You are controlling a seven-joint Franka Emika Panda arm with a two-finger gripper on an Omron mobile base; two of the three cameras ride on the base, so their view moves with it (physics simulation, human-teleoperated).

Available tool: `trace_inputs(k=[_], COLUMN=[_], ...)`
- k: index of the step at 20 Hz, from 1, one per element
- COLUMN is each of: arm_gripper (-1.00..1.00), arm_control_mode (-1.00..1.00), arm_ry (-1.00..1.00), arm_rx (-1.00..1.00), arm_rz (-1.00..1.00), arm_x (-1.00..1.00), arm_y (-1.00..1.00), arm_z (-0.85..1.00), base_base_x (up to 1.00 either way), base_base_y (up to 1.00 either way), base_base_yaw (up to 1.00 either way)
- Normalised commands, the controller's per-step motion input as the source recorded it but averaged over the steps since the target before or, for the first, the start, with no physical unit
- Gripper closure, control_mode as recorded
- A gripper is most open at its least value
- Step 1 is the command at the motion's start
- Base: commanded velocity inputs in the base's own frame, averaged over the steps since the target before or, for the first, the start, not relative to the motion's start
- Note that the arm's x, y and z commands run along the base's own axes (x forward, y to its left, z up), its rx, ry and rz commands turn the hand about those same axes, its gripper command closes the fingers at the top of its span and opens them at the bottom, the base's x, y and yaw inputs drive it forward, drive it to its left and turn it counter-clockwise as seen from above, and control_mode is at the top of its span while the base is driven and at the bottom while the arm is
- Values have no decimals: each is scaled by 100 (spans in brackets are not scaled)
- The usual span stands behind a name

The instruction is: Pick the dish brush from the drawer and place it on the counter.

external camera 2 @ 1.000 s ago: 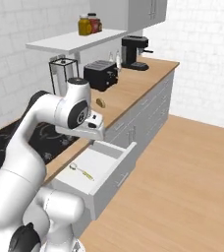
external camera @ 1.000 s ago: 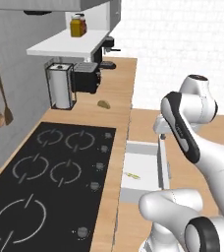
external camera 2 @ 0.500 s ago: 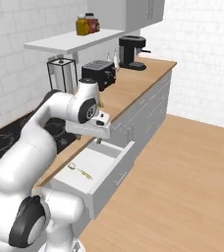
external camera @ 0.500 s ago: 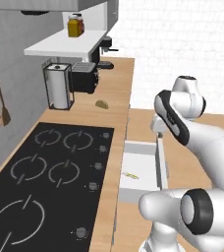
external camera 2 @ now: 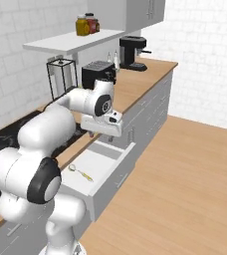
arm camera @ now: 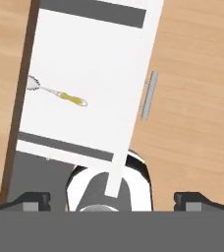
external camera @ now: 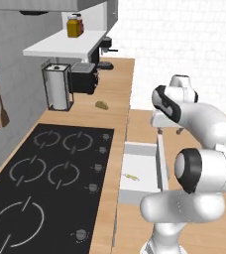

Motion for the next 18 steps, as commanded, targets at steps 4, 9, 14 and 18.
trace_inputs(k=[4, 9, 14, 18], arm_gripper=[-100, -100, -100, -100], arm_control_mode=[-100, -100, -100, -100], arm_ry=[-2, 0, 4, 5], arm_rx=[-1, -5, -16, -6], arm_rz=[-13, -4, 2, 7], arm_x=[39, 17, 6, -11], arm_y=[-8, -19, 3, 3], arm_z=[-46, -62, -75, -92], base_base_x=[0, 0, 0, 0], base_base_y=[0, 0, 0, 0], base_base_yaw=[0, 0, 0, 0])
